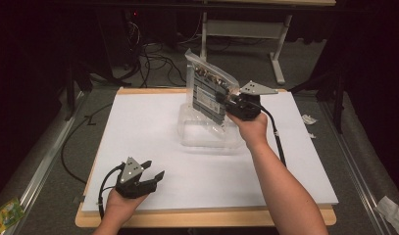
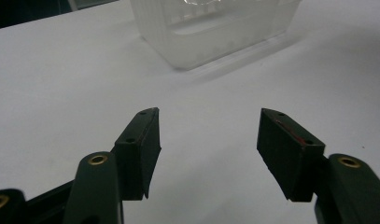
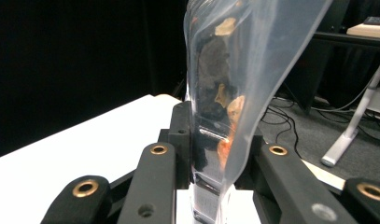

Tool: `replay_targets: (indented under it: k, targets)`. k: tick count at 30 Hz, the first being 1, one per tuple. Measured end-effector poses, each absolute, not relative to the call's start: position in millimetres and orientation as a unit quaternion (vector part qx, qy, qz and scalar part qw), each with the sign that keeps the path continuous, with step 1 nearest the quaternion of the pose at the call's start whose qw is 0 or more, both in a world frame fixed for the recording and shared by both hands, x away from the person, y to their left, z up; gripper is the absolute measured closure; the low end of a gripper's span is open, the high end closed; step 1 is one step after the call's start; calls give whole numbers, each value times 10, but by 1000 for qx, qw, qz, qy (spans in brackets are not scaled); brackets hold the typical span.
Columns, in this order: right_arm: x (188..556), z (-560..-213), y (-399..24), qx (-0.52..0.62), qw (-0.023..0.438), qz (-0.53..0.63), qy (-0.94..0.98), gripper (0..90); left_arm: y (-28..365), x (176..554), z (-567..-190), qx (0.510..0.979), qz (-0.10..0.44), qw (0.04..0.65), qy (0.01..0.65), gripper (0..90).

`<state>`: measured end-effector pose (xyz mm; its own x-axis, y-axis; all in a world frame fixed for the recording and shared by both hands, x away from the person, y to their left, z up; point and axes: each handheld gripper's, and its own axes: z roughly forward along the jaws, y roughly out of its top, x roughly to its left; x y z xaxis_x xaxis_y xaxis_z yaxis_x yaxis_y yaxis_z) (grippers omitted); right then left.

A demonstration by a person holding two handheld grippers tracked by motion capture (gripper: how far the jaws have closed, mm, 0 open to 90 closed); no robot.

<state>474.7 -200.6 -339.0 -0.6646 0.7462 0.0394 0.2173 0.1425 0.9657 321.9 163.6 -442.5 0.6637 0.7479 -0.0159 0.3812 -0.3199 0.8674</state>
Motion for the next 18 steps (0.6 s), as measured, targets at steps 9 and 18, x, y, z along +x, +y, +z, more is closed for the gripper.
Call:
replay_targets:
  k: [9, 18]
  targets:
    - [4817, -3442, -1937, 332, 236, 553, 727, 760, 1640, 3218, -4422, 787, 196, 462, 360, 401]
    - [4836, -3470, -1883, 332, 236, 544, 734, 760, 1637, 3222, -4424, 788, 196, 461, 359, 402]
